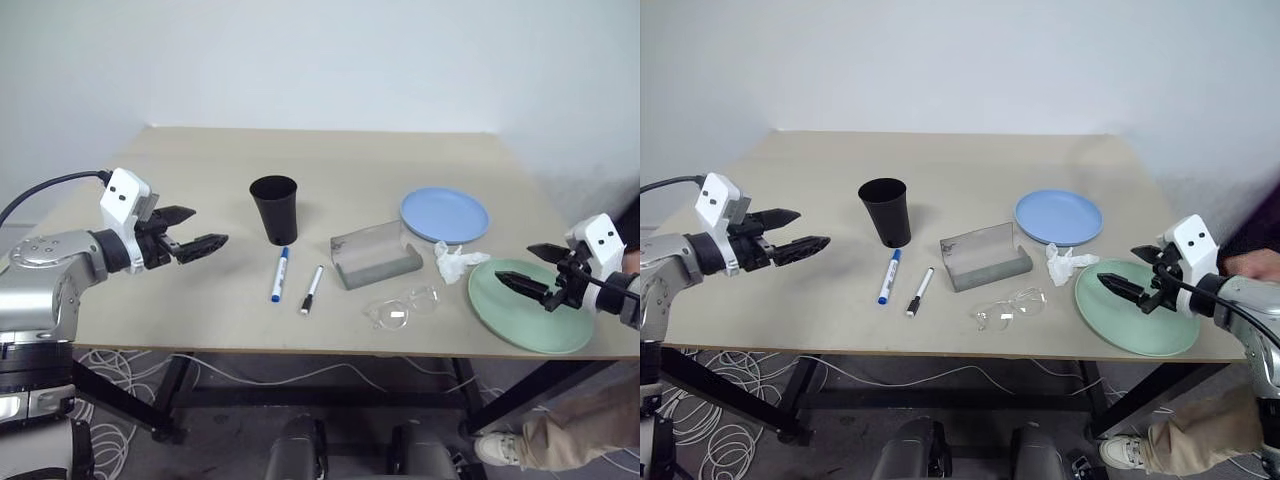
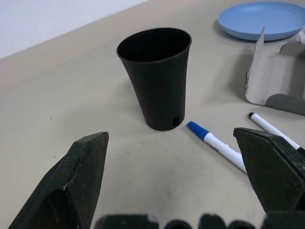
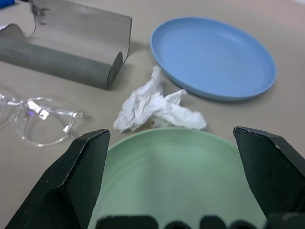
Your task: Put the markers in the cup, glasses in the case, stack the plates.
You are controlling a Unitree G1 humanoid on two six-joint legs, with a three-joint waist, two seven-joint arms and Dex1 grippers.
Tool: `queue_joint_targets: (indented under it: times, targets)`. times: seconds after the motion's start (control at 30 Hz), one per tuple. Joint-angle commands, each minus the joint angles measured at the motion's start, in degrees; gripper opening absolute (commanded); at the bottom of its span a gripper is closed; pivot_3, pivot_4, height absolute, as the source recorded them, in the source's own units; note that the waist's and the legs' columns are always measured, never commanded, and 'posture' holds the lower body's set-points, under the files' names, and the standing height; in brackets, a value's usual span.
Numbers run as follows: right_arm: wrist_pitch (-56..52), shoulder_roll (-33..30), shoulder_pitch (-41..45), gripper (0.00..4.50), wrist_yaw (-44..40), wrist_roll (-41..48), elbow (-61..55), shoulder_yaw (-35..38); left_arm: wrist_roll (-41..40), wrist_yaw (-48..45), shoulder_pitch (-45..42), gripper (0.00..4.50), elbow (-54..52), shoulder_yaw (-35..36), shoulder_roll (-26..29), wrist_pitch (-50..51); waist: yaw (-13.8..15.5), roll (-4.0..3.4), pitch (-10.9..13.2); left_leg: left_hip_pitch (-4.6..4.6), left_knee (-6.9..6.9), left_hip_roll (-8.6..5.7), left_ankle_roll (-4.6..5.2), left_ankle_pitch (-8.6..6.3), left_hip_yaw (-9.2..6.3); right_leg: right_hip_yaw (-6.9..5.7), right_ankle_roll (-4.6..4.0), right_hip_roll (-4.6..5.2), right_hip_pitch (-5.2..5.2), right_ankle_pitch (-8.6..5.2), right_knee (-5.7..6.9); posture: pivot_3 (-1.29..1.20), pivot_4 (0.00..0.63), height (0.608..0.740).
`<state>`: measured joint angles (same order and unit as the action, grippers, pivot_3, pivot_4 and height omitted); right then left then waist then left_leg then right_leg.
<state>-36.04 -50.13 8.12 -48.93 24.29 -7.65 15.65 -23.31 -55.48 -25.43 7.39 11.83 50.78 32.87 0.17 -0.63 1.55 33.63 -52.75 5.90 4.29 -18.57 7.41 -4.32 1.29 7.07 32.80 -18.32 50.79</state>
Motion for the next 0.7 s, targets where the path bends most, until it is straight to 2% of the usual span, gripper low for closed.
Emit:
queue_joint_targets:
  times: [0.03, 0.43, 0.7]
  targets:
    - [0.7, -0.6, 0.1, 4.50, 0.2, 1.0, -1.8, 3.2, 0.2, -0.2, -1.8, 4.46, 0.1, -0.1, -0.2, -1.3, 0.0, 0.00, 0.0, 0.00, 0.00, 0.00, 0.00, 0.00, 0.00, 0.00, 0.00, 0.00, 0.00, 0.00, 0.00, 0.00, 0.000, 0.639]
    - [0.2, -0.7, -0.4, 4.50, -0.5, 1.1, 0.0, 2.9, -1.0, 0.2, 1.4, 4.46, -3.4, 1.4, 0.3, 0.5, 0.0, 0.00, 0.0, 0.00, -0.01, 0.00, 0.00, 0.00, -0.02, 0.00, 0.00, -0.01, -0.01, 0.00, -0.01, 0.00, 0.000, 0.639]
    - [-1.8, -1.2, 1.7, 4.50, 0.8, 0.4, 3.6, 2.4, -2.5, 2.8, 5.9, 4.46, -9.4, 2.7, -1.8, 2.8, 0.0, 0.00, 0.0, 0.00, -0.03, 0.01, 0.01, 0.00, -0.03, 0.00, 0.00, -0.01, -0.02, 0.00, 0.01, 0.00, 0.000, 0.639]
